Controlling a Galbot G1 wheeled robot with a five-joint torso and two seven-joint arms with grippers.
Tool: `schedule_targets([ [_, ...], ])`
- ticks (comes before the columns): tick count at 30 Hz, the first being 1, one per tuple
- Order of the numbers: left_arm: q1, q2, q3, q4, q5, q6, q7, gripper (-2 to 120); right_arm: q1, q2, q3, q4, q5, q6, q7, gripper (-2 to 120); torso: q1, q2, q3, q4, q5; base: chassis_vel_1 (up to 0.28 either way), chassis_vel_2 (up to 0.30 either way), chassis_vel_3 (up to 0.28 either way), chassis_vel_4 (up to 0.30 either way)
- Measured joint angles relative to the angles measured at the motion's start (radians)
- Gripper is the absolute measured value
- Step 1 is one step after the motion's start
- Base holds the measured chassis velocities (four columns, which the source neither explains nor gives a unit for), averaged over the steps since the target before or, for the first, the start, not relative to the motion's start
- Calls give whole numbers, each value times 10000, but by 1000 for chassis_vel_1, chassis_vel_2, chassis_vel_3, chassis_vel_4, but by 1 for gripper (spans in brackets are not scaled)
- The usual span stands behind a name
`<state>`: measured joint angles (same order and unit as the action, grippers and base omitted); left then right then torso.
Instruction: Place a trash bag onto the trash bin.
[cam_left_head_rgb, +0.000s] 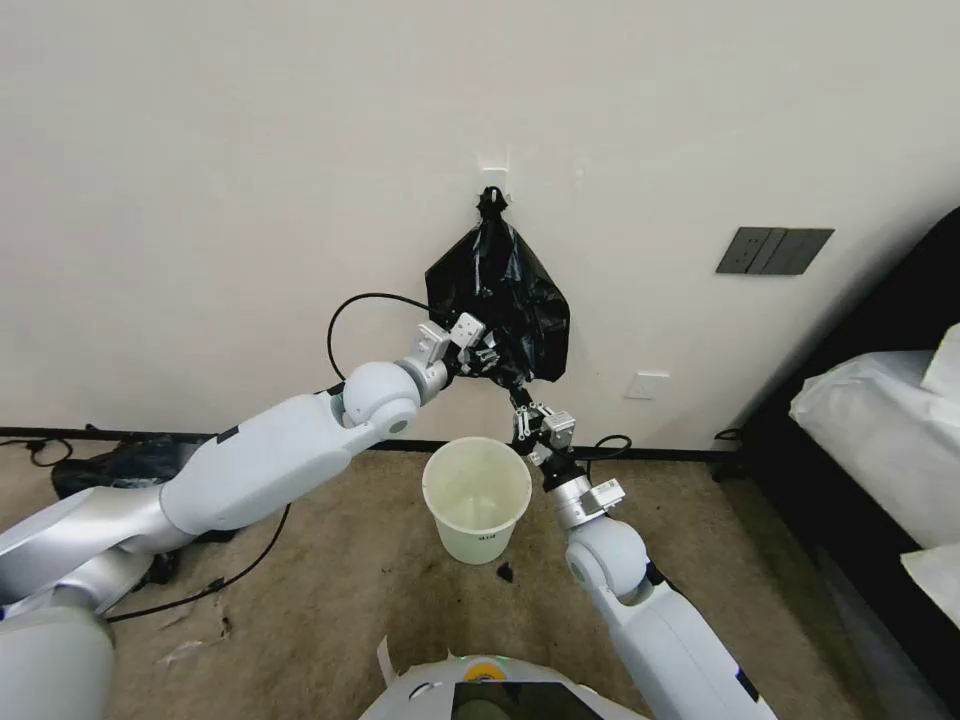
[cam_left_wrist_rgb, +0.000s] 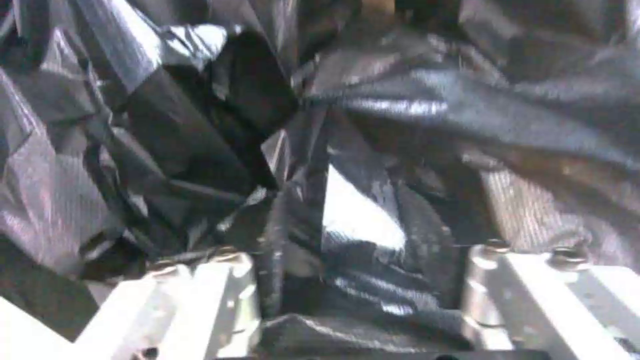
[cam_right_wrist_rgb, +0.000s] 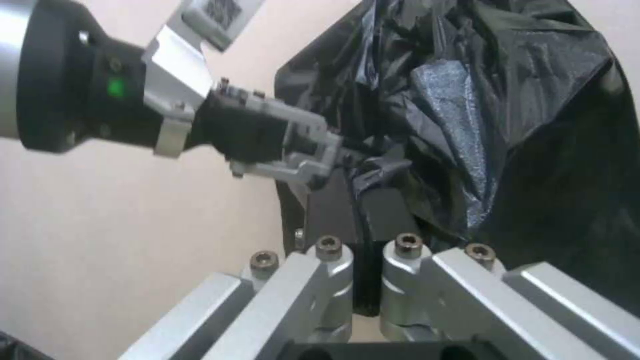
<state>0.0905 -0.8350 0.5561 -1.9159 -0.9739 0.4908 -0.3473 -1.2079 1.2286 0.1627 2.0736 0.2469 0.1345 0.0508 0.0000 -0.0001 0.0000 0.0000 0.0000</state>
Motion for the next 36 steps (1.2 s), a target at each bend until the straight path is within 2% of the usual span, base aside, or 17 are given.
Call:
schedule_targets([
  [2, -16, -11, 13, 16, -2, 52, -37, 37, 2, -7, 14, 16, 26, -7, 2, 0, 0, 0, 0, 0, 0, 0, 0, 0, 0],
  [5, -49, -72, 21, 130, -33, 189, -199, 23, 19, -23, 52, 68, 104, -33, 8, 0, 0, 1, 0, 0, 0, 0, 0, 0, 0],
  [7, -50, -99, 21, 192, -52, 190, -214, 19, 23, -28, 58, 75, 117, -37, 10, 0, 0, 0, 0, 0, 0, 0, 0, 0, 0],
  [11, -8, -203, -60, 329, -187, 156, -282, 0, 18, -50, 67, 119, 151, -46, 17, 0, 0, 1, 0, -1, 0, 0, 0, 0, 0],
  [17, 109, -225, -220, 323, -319, -50, -378, 0, 13, -72, 76, 127, 173, -50, 26, 0, 0, 0, 0, 0, 0, 0, 0, 0, 0],
  [23, 848, -93, -758, -15, -348, -1269, -377, 0, -92, -115, 61, 456, 416, -248, 54, 0, -1, 1, 0, 1, 0, 0, 0, 0, 0],
  [24, 1192, -37, -963, -196, -253, -1596, -377, 0, -223, -173, 99, 657, 631, -361, 54, 4, -1, 0, 0, 1, -3, 0, 0, 0, 0],
  [27, 1482, 7, -1136, -316, -77, -1844, -376, 0, -367, -228, 142, 840, 860, -472, 55, 9, -1, 1, 0, 0, 0, 0, 0, 0, 0],
  [28, 1801, 46, -1307, -403, 133, -2047, -379, 0, -526, -296, 182, 1076, 1092, -566, 65, 17, -1, 1, -1, -1, 0, 0, 0, 0, 0],
  [31, 2098, 81, -1478, -472, 452, -2303, -387, 0, -739, -394, 270, 1350, 1303, -677, 82, 24, -1, 1, 0, 0, -1, 0, 0, 0, 0],
  [32, 2392, 110, -1657, -550, 740, -2536, -405, 0, -922, -496, 363, 1597, 1497, -797, 110, 32, -1, 1, -1, 1, 0, 0, 0, 0, 0],
  [34, 2680, 127, -1863, -644, 967, -2698, -430, 0, -1101, -620, 472, 1867, 1710, -936, 173, 35, -1, 1, -1, -1, -1, 0, 0, 0, 0],
  [36, 3100, 137, -2254, -776, 1284, -2937, -477, 0, -1324, -813, 683, 2258, 1968, -1166, 290, 45, -2, 2, -1, -1, 1, 0, 0, 0, 0],
])
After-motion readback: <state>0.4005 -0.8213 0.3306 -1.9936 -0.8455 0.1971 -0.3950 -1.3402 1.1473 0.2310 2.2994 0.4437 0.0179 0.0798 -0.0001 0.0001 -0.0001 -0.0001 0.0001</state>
